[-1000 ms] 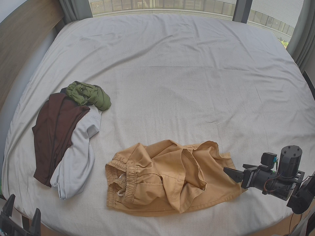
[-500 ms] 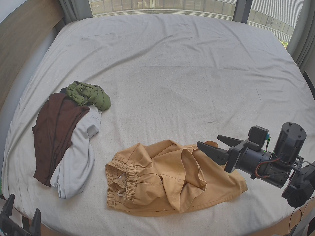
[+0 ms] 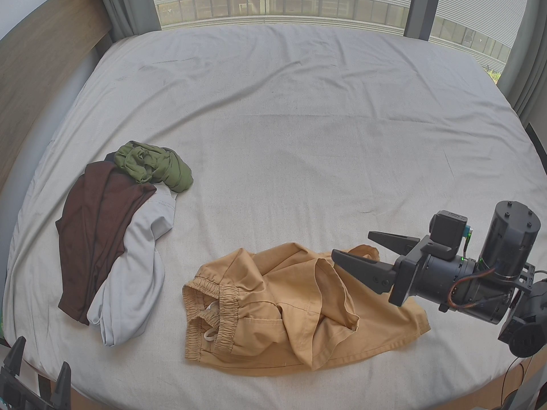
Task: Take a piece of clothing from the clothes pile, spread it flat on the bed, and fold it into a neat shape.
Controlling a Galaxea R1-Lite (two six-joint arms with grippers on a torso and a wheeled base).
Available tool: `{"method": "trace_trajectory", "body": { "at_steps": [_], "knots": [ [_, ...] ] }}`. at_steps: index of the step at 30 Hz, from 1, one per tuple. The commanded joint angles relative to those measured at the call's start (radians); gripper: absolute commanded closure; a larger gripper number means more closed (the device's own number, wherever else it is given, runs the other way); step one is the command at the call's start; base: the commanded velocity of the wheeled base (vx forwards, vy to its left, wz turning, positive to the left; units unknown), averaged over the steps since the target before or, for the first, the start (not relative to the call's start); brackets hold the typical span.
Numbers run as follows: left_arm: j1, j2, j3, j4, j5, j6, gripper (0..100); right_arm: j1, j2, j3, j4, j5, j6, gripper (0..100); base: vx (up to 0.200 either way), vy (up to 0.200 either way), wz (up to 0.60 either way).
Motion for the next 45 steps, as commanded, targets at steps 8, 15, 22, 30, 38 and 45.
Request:
{"method": "trace_trajectory", "body": {
  "at_steps": [8,15,22,30,38,45],
  "knots": [
    [0.000,-0.016,0.018,-0.004,-0.012,0.003,0,0.008,-0.004,0.033,-0.004,0.021,0.004,0,0.000,0.000,0.00],
    [0.005,-0.012,-0.007,-0.088,-0.027,-0.016,0,0.005,0.020,0.034,-0.006,0.026,0.005,0,0.000,0.000,0.00],
    [-0.040,0.350,-0.524,-0.248,-0.050,-0.034,0,0.018,0.057,0.040,-0.006,0.034,0.007,0,0.000,0.000,0.00],
    [-0.250,0.673,-0.542,-0.251,-0.136,-0.054,0,0.041,0.082,0.065,-0.061,0.037,0.007,0,0.000,0.000,0.00],
    [-0.261,1.038,-0.680,-0.413,-0.248,-0.088,0,0.046,0.054,0.074,-0.063,0.090,0.005,0,0.000,0.000,0.00],
    [-0.264,1.142,-0.564,-0.539,-0.322,-0.154,0,0.043,0.056,0.100,-0.064,0.107,0.008,0,0.000,0.000,0.00]
  ]
}}
